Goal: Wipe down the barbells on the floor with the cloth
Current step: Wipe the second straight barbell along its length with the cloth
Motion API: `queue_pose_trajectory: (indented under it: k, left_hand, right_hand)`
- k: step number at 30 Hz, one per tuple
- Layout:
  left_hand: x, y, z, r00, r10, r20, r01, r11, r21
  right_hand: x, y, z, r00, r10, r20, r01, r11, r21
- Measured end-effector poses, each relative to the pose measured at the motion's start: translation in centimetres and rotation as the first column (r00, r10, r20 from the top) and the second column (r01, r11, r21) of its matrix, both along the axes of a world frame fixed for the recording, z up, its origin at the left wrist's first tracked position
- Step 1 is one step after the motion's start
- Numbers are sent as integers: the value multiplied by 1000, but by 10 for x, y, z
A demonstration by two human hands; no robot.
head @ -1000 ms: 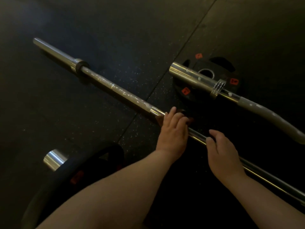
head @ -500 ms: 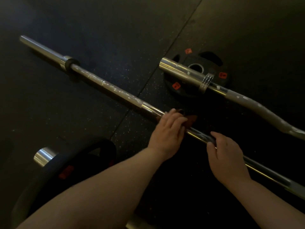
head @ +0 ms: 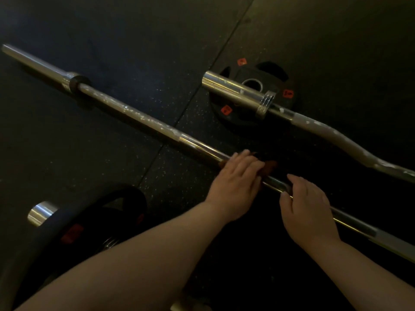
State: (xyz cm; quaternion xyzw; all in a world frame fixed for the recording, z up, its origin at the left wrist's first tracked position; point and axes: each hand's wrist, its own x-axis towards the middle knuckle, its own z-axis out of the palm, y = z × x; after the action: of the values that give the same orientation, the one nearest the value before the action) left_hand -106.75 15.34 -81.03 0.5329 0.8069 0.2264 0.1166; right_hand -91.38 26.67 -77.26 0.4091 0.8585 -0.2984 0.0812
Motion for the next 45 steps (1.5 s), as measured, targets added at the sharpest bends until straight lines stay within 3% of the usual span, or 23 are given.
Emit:
queue_pose_trajectory:
  k: [3,5,7,11,13,16,19,21,24,27,30,33,34,38,40,42,45]
  left_hand:
    - [-25,2,-2,915,399,67,-395,916,-66]
    - [-19,11,-7,862,506,24,-495,852,-170]
    - [5,23,-7,916,393,-83,-401,895,-196]
    - [52,22,18,994,-13,109,20,998,-64]
    - [47,15,17,987,-94,130,98,995,-28]
    - [24,11,9,995,77,56,-77,997,1]
    - [21,13,8,964,195,179,-199,980,10]
    - [23,15,6,930,245,276,-265,963,38]
    - [24,15,2,942,240,233,-262,963,69]
    - [20,14,-3,958,208,195,-225,972,67]
    - [22,14,-5,980,163,118,-166,986,15]
    - [35,19,-5,994,105,-25,-106,992,-67]
    - [41,22,-3,995,88,-55,-92,992,-81]
    - [48,29,1,996,22,-90,-32,993,-112]
    - [44,25,-2,992,-12,-124,0,995,-98]
    - [40,22,-6,995,0,-103,-10,995,-99]
    - [46,28,-6,995,11,-99,-26,988,-150]
  right_hand:
    - [8,0,-2,1000,-23,-13,23,1000,-7]
    - [11,-1,-4,999,-36,-19,36,999,-13]
    - [8,-1,-5,997,-75,-26,74,997,-32]
    - [4,-3,-5,970,-187,-153,179,982,-68]
    - [5,-5,-3,959,-183,-218,167,982,-92]
    - [1,-9,-4,996,11,-84,-8,999,36]
    - [-14,-18,-8,985,134,112,-150,977,154]
    - [-22,-21,-9,984,135,115,-154,972,178]
    - [-19,-14,-9,988,138,65,-149,964,219]
    - [22,7,-13,999,32,21,-36,977,211]
    - [75,20,-12,970,-241,-24,240,942,234]
    - [62,6,-9,913,-408,20,393,892,223]
    - [46,0,-9,925,-379,35,363,905,221]
    - [8,-8,-9,1000,-2,5,1,981,194]
    - [29,7,-7,999,50,5,-50,988,149]
    - [70,21,-6,999,-32,-18,34,985,168]
    - [131,31,-7,908,-418,-31,413,878,241]
